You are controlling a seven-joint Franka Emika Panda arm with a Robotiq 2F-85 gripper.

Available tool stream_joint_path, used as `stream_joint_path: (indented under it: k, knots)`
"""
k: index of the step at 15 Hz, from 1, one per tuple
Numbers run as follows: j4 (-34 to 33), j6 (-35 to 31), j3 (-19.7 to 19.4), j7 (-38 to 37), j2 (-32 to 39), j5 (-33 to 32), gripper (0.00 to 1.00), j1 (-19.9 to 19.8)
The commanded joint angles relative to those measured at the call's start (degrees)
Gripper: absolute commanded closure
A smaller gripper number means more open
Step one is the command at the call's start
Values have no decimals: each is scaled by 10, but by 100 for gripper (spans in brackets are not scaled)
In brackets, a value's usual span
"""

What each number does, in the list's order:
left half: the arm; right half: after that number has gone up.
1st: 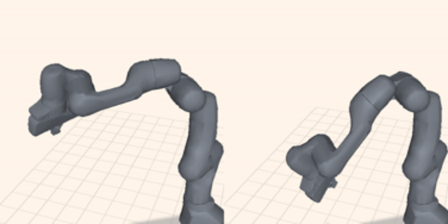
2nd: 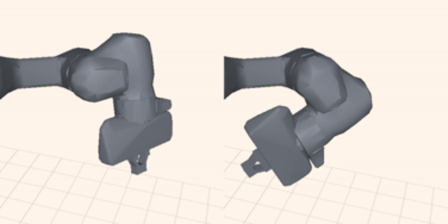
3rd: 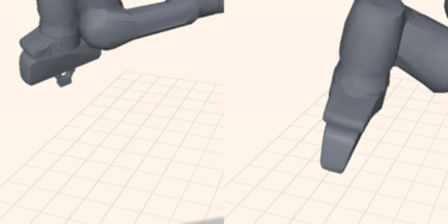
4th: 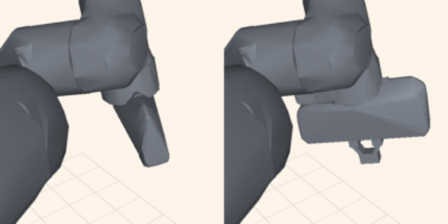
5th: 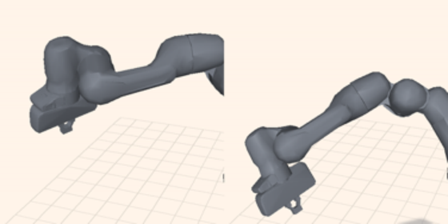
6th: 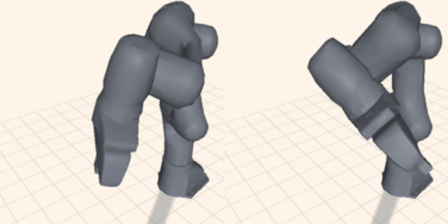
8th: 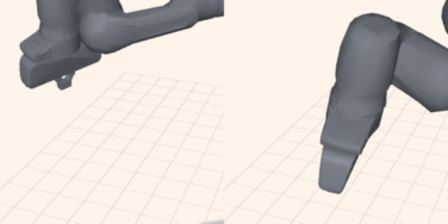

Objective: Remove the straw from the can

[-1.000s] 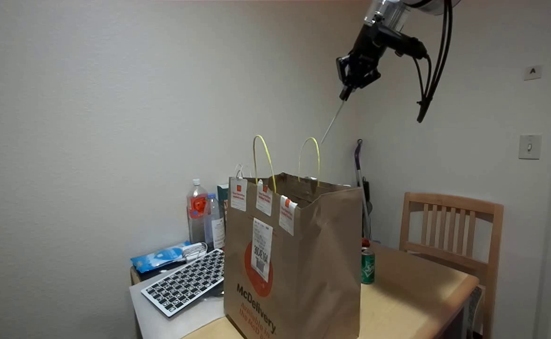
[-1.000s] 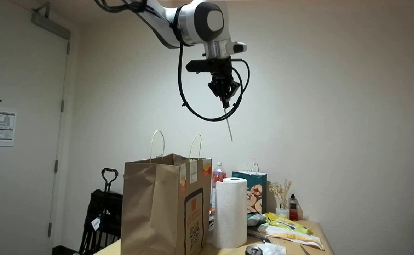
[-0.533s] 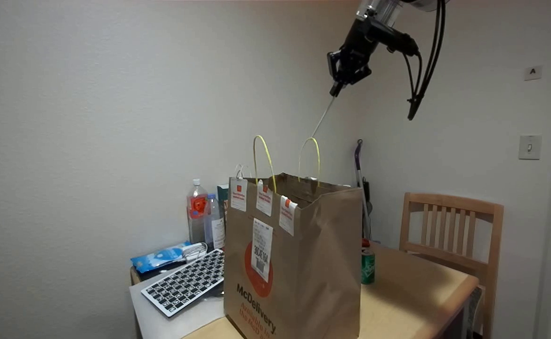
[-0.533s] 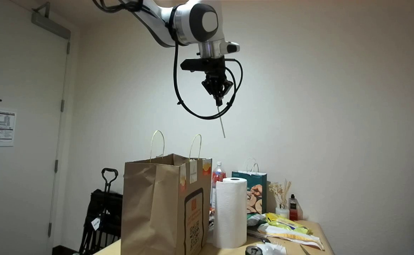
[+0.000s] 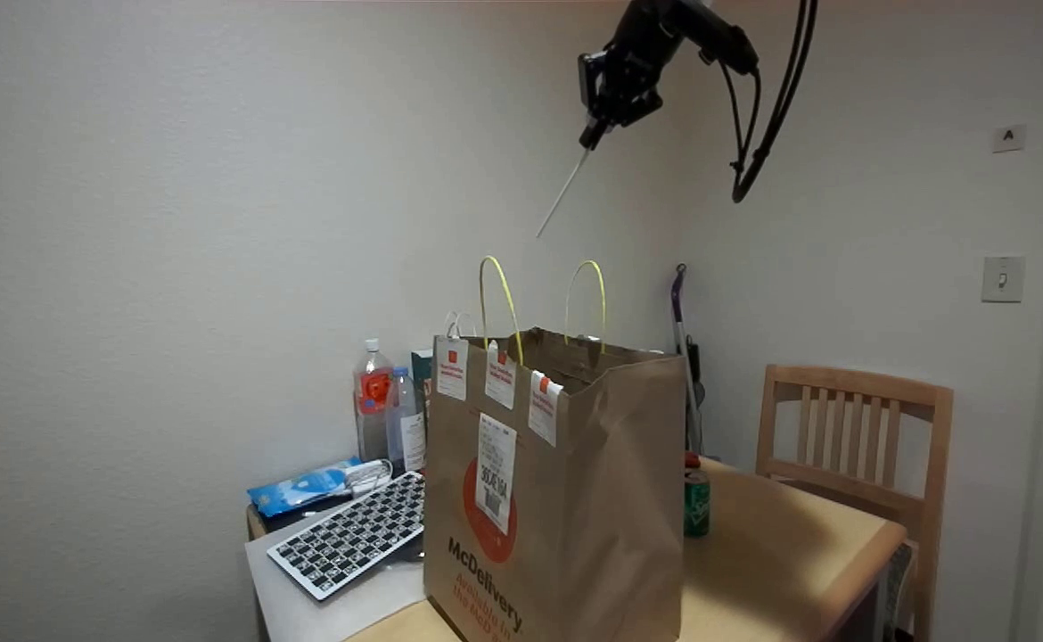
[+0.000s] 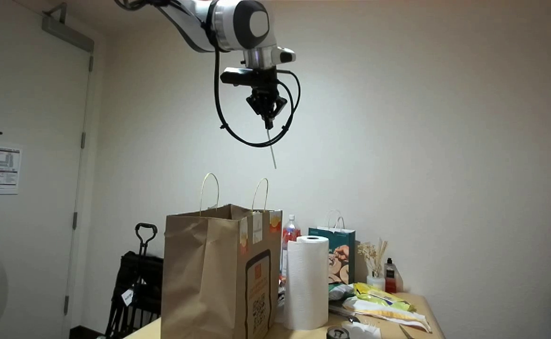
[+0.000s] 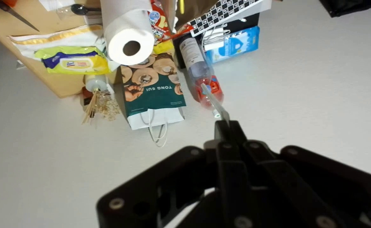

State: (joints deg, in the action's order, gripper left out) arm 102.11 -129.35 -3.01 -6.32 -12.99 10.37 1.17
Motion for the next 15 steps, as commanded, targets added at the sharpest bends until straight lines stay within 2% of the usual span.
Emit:
stream_joint_path:
  k: [1,6,13,15]
  knots:
    - [-5,25,7,52,6,41,100,17]
    - [21,41,16,50,6,53,100,25]
    - [54,84,12,18,28,47,100,12]
    - [49,71,18,25,27,36,98,12]
